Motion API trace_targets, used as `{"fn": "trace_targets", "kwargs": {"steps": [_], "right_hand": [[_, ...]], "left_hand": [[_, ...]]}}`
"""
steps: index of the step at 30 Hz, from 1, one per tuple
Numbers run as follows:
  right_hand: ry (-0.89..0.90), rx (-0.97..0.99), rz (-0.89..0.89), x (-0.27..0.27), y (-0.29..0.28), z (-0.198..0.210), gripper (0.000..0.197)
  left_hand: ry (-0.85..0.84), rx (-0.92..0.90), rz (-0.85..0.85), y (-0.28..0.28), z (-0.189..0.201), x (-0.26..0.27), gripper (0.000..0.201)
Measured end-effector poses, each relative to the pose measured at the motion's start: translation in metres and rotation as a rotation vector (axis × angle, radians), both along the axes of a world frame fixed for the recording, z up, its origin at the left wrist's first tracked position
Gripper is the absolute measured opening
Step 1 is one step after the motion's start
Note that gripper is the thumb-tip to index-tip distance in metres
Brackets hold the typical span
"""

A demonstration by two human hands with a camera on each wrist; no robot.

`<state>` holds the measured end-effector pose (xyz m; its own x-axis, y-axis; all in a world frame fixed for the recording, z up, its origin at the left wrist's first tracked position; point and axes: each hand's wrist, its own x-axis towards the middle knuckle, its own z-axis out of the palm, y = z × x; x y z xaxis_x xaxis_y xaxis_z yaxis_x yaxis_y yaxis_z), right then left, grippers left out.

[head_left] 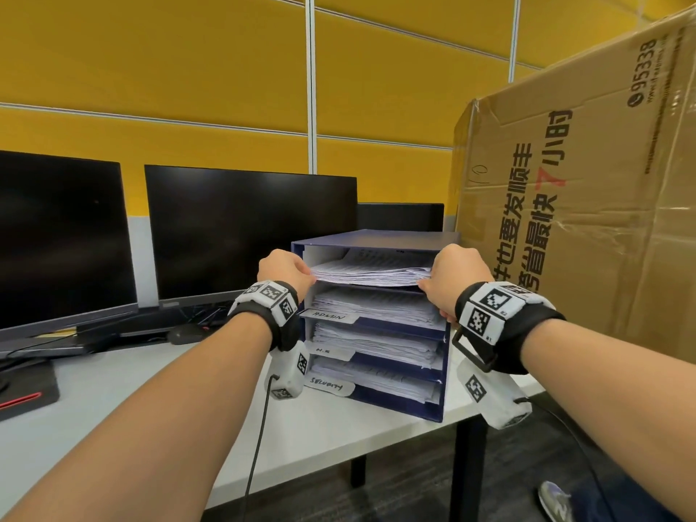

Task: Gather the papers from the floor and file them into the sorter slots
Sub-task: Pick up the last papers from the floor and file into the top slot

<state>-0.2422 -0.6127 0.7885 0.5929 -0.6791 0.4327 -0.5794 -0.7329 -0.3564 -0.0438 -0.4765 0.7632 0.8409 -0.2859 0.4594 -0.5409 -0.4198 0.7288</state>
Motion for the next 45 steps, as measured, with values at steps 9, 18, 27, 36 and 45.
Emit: {"fn": "trace_targets", "kwargs": {"steps": [9,18,27,36,45], "right_hand": [[0.171,-0.15,0.156,-0.006,0.012,-0.009,0.026],[0.321,-0.137,0.14,0.005,0.009,-0.013,0.032],[0.351,-0.12,0.096,0.011,0.004,-0.013,0.027],[0.368,-0.04,0.109,0.019,0.001,-0.012,0.026],[0.352,-0.041,0.116,0.021,0.0,-0.016,0.025]], "left_hand": [[-0.06,0.258,-0.051,0.005,0.006,-0.007,0.026],[0.041,0.34,-0.214,0.005,0.004,-0.011,0.062],[0.067,0.446,-0.271,0.005,0.009,-0.016,0.072],[0.127,0.448,-0.267,-0.005,0.004,-0.014,0.057],[0.142,0.464,-0.266,-0.003,0.004,-0.011,0.06]]}}
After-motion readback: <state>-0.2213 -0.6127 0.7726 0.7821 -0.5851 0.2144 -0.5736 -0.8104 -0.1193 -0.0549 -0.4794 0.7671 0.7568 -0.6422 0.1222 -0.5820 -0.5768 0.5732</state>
